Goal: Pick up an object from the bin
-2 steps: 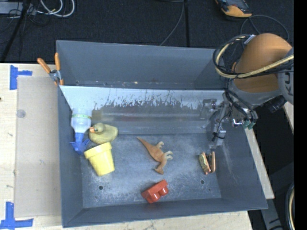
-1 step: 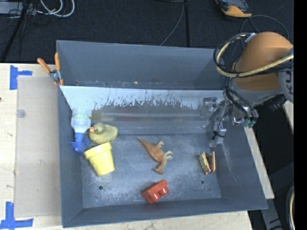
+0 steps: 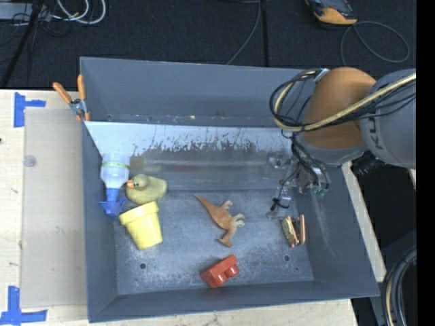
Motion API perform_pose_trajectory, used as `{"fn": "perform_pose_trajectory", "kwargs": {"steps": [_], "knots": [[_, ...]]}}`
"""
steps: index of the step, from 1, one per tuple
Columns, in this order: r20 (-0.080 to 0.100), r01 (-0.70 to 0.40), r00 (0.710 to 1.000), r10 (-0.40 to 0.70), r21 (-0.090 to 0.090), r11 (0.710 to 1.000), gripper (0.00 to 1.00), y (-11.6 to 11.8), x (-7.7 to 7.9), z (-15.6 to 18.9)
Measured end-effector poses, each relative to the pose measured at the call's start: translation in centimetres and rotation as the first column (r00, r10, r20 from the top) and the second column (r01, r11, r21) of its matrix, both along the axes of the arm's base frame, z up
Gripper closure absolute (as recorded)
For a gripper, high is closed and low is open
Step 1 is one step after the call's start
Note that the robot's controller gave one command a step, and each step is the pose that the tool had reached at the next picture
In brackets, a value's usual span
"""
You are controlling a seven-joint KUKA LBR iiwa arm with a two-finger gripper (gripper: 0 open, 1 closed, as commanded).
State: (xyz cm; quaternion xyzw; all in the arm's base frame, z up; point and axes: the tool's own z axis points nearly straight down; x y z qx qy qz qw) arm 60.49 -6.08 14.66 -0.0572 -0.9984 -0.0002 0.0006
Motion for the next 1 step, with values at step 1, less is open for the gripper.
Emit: {"fn": "perform_pose_trajectory", "kwargs": {"steps": [1], "knots": [[-0.002,-0.084,0.997,0.084,0.0,0.997,0.0,4.07,0.22,-0.81]]}}
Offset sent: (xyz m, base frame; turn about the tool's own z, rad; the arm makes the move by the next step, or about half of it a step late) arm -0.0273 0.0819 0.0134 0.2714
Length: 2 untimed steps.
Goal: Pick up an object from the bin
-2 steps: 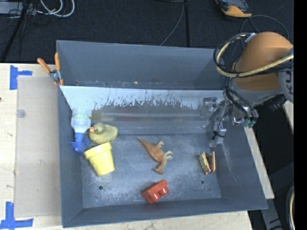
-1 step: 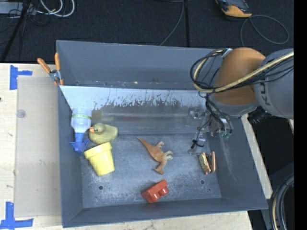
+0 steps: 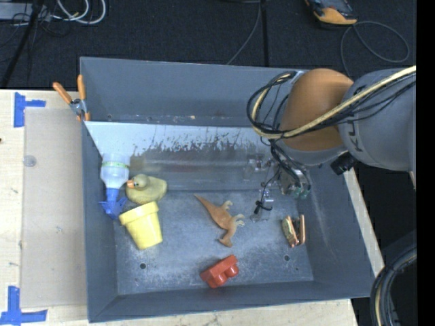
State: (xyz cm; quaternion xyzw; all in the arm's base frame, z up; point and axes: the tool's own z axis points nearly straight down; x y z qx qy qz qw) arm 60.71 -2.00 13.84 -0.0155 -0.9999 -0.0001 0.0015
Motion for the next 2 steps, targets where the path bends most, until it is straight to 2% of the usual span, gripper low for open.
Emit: {"fn": "perform_pose_trajectory", "kwargs": {"steps": [1,2], "knots": [[-0.001,0.083,0.997,-0.083,0.001,0.997,0.0,2.0,-1.4,1.0],[0.001,0.293,0.956,-0.293,0.0,0.956,0.0,3.2,-1.6,-3.3]]}}
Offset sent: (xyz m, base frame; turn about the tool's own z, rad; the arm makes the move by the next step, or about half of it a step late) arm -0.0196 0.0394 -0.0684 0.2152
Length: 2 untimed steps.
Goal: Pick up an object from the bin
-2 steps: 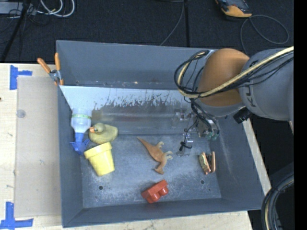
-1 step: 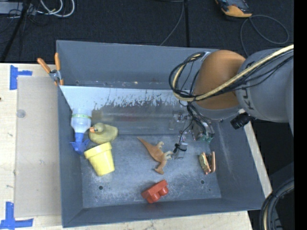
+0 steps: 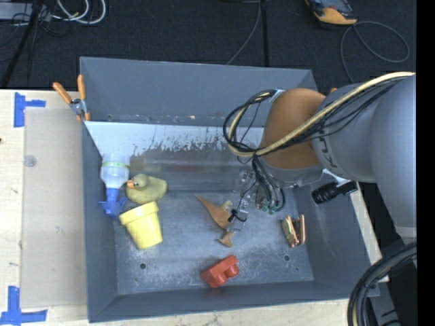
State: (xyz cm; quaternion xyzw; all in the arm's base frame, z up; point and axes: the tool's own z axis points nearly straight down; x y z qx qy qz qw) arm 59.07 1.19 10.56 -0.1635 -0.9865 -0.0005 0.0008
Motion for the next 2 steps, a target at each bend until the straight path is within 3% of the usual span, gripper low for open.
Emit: {"fn": "perform_pose_trajectory", "kwargs": {"steps": [1,2], "knots": [[-0.001,-0.224,0.975,0.224,0.002,0.975,1.0,1.03,-1.28,-3.22],[-0.001,-0.224,0.975,0.224,0.002,0.975,1.0,1.03,-1.28,-3.22]]}}
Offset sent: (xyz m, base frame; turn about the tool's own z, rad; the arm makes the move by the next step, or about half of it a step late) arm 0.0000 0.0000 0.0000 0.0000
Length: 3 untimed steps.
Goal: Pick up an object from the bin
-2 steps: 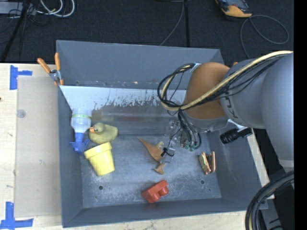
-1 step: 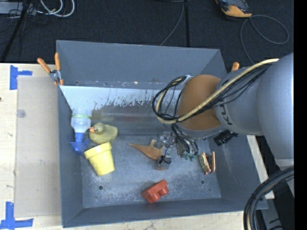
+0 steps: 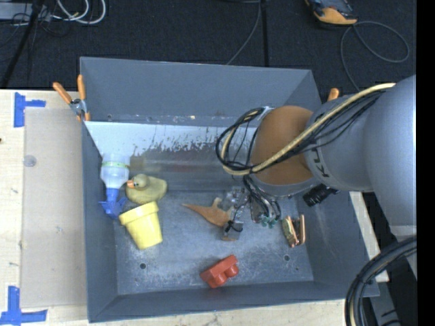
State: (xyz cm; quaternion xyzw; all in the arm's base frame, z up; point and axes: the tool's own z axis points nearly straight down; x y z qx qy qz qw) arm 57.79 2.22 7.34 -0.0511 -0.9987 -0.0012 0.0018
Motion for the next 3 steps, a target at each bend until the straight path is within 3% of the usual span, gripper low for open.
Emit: {"fn": "perform_pose_trajectory", "kwargs": {"steps": [3], "knots": [[-0.008,-0.001,1.0,0.001,-0.001,1.0,1.0,-0.1,-0.3,3.2]]}}
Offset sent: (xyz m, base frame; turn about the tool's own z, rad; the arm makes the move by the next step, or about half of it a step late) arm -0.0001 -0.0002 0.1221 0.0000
